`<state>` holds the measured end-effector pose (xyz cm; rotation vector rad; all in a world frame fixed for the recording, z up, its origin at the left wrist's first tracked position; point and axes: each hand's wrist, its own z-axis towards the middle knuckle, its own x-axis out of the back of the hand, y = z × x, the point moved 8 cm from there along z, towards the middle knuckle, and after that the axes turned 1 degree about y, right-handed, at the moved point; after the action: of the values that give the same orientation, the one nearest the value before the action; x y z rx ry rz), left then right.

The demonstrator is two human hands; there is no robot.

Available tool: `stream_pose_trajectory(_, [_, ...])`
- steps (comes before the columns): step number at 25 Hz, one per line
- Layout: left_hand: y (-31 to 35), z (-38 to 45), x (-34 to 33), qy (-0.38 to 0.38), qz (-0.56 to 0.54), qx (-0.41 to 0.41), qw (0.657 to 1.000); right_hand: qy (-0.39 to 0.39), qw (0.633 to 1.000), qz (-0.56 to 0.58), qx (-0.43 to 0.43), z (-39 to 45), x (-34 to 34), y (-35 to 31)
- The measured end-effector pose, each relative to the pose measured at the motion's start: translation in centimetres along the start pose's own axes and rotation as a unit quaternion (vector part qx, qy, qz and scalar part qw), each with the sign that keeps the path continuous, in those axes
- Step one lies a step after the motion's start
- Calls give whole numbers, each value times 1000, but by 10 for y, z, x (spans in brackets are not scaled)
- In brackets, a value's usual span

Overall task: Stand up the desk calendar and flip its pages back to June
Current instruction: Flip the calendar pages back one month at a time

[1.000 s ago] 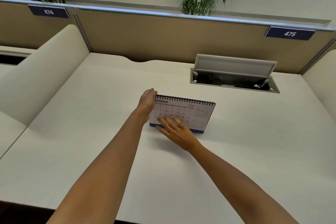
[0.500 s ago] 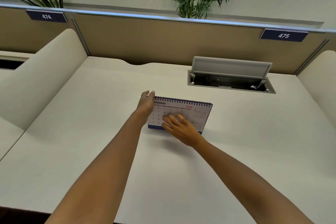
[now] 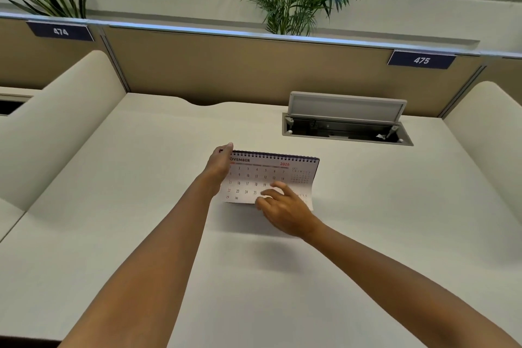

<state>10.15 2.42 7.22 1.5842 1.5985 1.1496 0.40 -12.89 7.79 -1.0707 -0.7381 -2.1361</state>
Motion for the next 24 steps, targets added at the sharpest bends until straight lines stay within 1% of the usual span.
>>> stream_pose_trajectory(4, [1,2,-2,-9,2,8,1000,47,989,67,-125,11,25,7])
stream_pose_trajectory(8, [6,2,3,-39,-3,44,998,15,974,108,-197,14,35,15])
stream_pose_trajectory(12, [7,5,9,-103,16,25,994,-2,968,114,-223,21,54,22])
stream_pose_trajectory(15, [16,2,12,-124,-21,-2,992,-2,965,112,-236,37,76,33])
stream_pose_trajectory(18, [20,-3,12,-119,-125,-4,985,35,963,87,-252,62,103,45])
stream_pose_trajectory(19, [20,-4,11,-116,-144,-13,983,50,960,82,-265,71,111,52])
stream_pose_trajectory(21, [21,-8,7,-119,-150,-43,981,77,950,80,-291,87,123,67])
stream_pose_trajectory(24, [20,-10,5,-103,-131,-77,983,118,937,86,-318,102,134,91])
